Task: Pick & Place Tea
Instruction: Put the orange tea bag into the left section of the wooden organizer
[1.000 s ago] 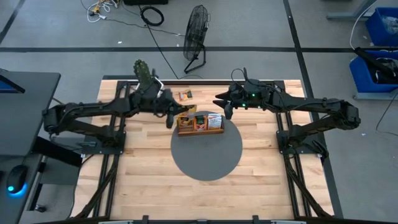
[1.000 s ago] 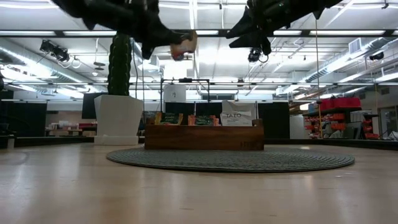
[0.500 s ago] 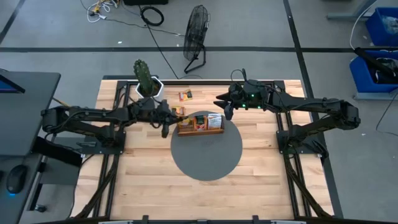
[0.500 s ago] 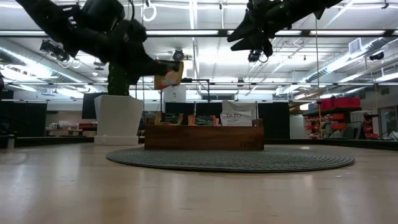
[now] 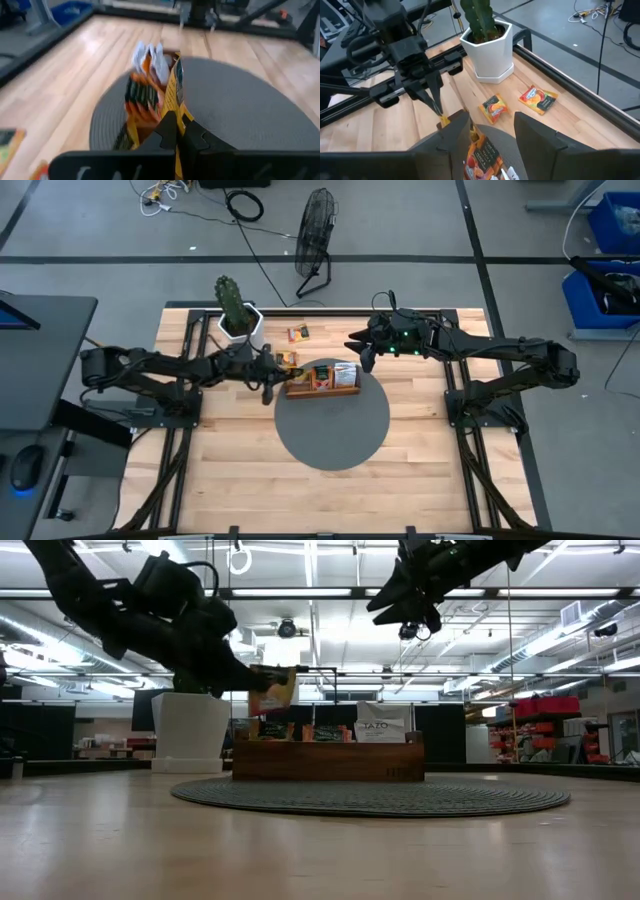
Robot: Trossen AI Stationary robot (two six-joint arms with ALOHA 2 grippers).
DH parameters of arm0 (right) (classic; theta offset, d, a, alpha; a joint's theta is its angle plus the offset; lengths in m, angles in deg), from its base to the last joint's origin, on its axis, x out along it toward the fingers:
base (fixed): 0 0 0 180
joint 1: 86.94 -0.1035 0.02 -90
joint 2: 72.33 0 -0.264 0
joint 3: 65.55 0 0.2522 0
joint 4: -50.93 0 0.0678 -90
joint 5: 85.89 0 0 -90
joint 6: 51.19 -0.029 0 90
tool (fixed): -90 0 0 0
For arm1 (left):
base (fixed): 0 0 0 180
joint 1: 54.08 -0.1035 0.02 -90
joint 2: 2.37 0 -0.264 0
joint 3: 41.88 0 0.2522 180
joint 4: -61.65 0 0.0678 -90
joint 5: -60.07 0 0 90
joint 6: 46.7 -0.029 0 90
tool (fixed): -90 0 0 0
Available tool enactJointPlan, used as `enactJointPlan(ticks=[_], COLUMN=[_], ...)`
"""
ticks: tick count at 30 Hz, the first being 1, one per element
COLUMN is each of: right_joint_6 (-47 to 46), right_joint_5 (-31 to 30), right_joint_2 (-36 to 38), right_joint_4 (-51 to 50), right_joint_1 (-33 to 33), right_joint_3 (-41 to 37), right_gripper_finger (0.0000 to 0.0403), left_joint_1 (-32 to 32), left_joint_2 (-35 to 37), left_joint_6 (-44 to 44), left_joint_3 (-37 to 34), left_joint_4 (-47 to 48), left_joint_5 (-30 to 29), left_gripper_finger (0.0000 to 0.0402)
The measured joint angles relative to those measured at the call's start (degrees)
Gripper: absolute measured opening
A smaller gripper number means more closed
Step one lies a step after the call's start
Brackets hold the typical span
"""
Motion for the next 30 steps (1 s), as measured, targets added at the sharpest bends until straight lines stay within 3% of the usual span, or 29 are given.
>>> enactJointPlan(ticks=[12,18,30], right_joint_6=[-2.51,-2.34,-1.49], right_joint_5=[-0.02,-0.02,-0.03], right_joint_2=[0.00,0.00,0.00], right_joint_4=[-1.22,-1.26,-1.36], right_joint_1=[0.00,0.00,0.00], right_joint_3=[0.00,0.00,0.00], right_gripper_finger=[0.0160,0.0160,0.0160], left_joint_1=[-1.27,-2.64,-2.91], left_joint_2=[-8.56,-8.89,-8.89], left_joint_6=[-1.86,-1.60,1.69], left_joint_3=[0.08,0.08,0.08], left_joint_4=[-3.03,-3.29,-3.13], left_joint_5=[-0.69,-3.10,-1.91], left_gripper_finger=[0.0002,0.0005,0.0040])
